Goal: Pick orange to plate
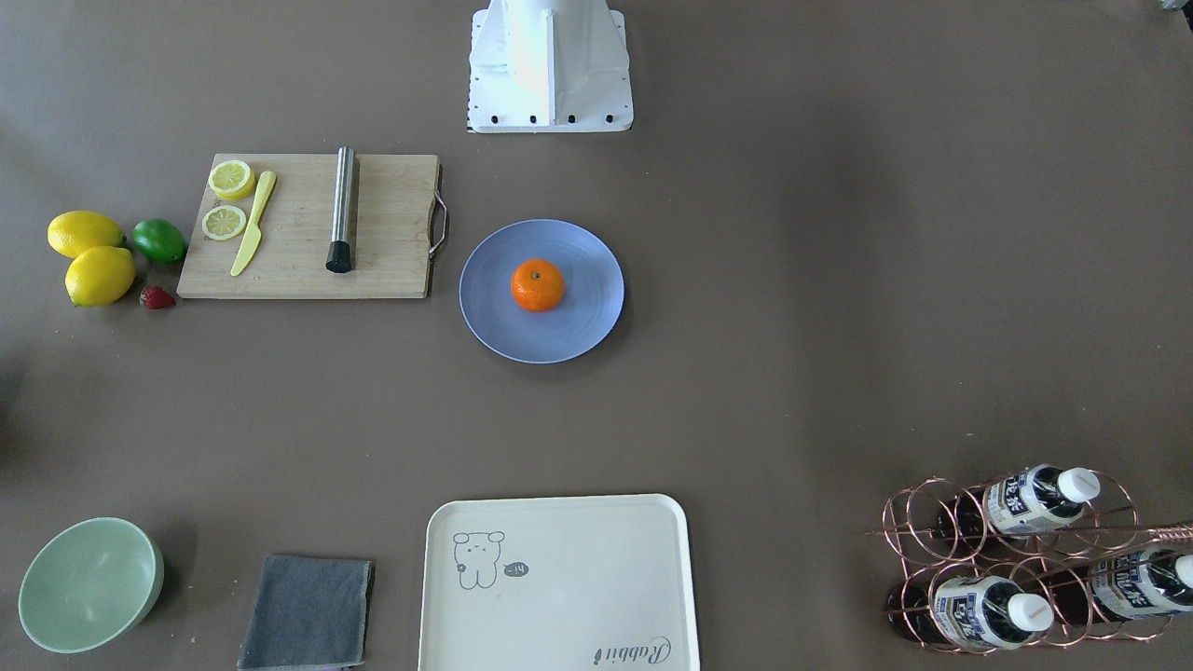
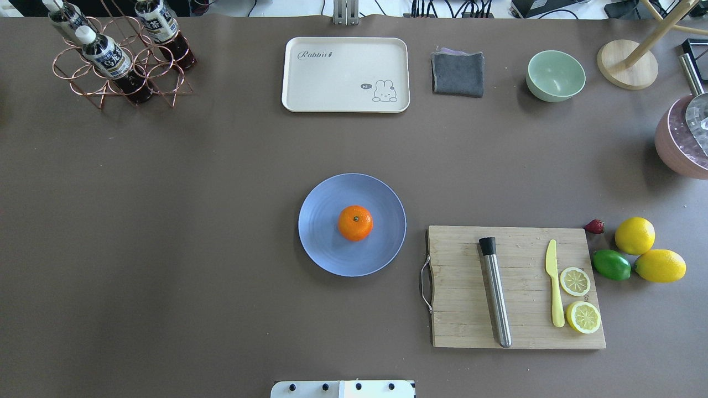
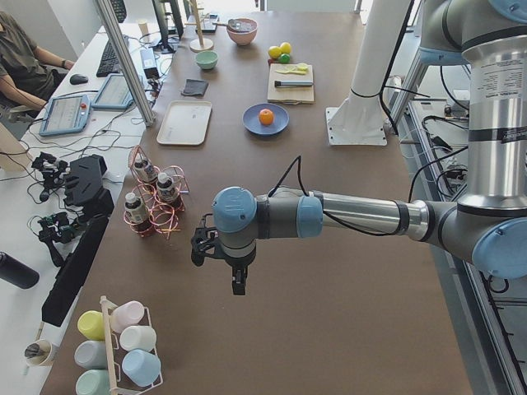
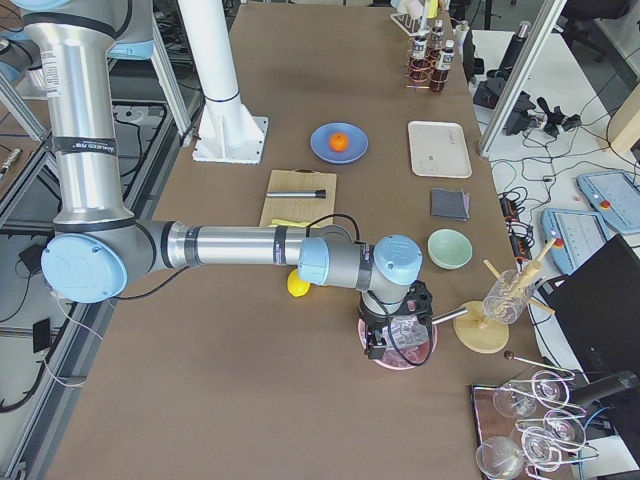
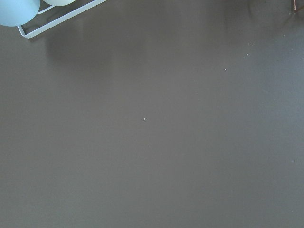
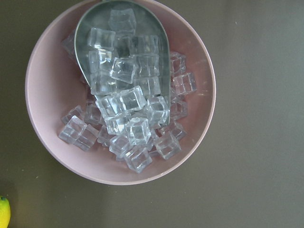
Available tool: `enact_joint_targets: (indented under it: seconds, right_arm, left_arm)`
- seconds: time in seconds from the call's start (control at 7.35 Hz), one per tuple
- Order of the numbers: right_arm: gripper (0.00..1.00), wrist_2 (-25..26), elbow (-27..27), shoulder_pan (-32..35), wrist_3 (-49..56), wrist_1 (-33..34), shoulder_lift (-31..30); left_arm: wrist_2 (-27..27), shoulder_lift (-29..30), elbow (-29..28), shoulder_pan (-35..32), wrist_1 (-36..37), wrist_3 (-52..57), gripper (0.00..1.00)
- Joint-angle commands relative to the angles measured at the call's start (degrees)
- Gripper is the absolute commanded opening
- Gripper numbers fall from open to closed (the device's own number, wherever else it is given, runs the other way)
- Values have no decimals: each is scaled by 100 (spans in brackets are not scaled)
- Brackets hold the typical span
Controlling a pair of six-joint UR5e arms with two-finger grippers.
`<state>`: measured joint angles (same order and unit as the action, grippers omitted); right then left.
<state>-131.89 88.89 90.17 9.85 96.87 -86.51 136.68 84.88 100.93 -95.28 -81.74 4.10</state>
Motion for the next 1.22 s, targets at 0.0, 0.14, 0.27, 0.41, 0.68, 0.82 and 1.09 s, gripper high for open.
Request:
enact_joint_targets:
  seconds: [0.0, 0.14, 0.27, 0.41, 0.68, 0.82, 1.09]
  right_arm:
    - [100, -82, 5, 0, -114, 25, -15]
    - [100, -160, 5, 0, -280, 17, -41]
    - [100, -187, 5, 9, -326, 17, -59]
    - [100, -188, 14, 9, -335, 17, -59]
    - [100, -188, 14, 9, -335, 8, -59]
    - [100, -188, 23, 0, -335, -1, -77]
    - [100, -223, 32, 0, -344, -19, -94]
  left_arm:
    - [8, -77, 6, 0, -26, 3, 97]
    - [8, -86, 14, 9, -26, 3, 97]
    - [8, -86, 14, 9, -17, -50, 97]
    - [-9, -77, 23, 9, -17, -33, 97]
    - [17, -77, 49, 9, -44, 11, 97]
    - [8, -86, 32, 18, -61, 29, 97]
    - [17, -77, 94, 18, -114, 47, 97]
